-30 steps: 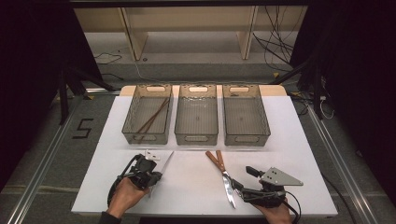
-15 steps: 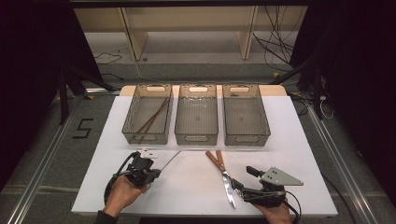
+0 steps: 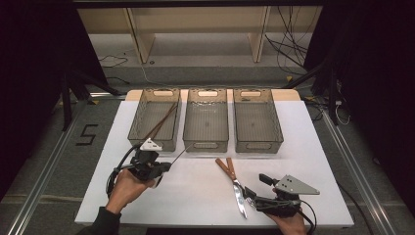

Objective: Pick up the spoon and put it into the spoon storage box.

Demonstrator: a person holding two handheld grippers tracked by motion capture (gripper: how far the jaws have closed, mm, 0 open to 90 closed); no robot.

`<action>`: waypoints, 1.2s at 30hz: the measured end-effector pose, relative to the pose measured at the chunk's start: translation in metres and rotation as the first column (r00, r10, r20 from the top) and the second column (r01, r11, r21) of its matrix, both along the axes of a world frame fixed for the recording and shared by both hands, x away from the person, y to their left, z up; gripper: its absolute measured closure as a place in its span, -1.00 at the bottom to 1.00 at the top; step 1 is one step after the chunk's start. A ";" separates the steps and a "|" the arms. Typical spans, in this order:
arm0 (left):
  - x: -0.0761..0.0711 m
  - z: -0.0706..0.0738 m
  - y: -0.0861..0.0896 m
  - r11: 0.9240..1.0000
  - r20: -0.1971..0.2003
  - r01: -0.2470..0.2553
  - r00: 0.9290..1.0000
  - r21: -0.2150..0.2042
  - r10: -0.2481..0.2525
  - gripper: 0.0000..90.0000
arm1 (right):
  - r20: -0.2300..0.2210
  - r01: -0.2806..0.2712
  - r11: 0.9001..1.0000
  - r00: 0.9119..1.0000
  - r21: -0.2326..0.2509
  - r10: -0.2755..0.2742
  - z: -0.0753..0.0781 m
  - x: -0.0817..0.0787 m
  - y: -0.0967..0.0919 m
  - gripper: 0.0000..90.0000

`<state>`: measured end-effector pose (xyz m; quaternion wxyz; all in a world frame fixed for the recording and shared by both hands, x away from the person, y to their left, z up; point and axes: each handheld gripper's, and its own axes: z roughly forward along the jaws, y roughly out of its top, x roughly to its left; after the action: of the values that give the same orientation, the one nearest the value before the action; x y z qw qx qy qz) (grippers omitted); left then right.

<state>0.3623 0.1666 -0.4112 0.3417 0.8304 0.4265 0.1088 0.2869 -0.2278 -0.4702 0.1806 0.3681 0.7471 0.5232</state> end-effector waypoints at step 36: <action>0.124 0.048 -0.043 0.994 0.080 -0.038 0.996 -0.106 0.046 0.98 | -0.005 -0.005 1.000 1.000 0.012 0.005 -0.001 0.001 -0.002 -0.33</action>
<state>0.4864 0.1232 -0.3634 0.3996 0.7970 0.4345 0.1278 0.2879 -0.2303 -0.4708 0.1753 0.3686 0.7453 0.5272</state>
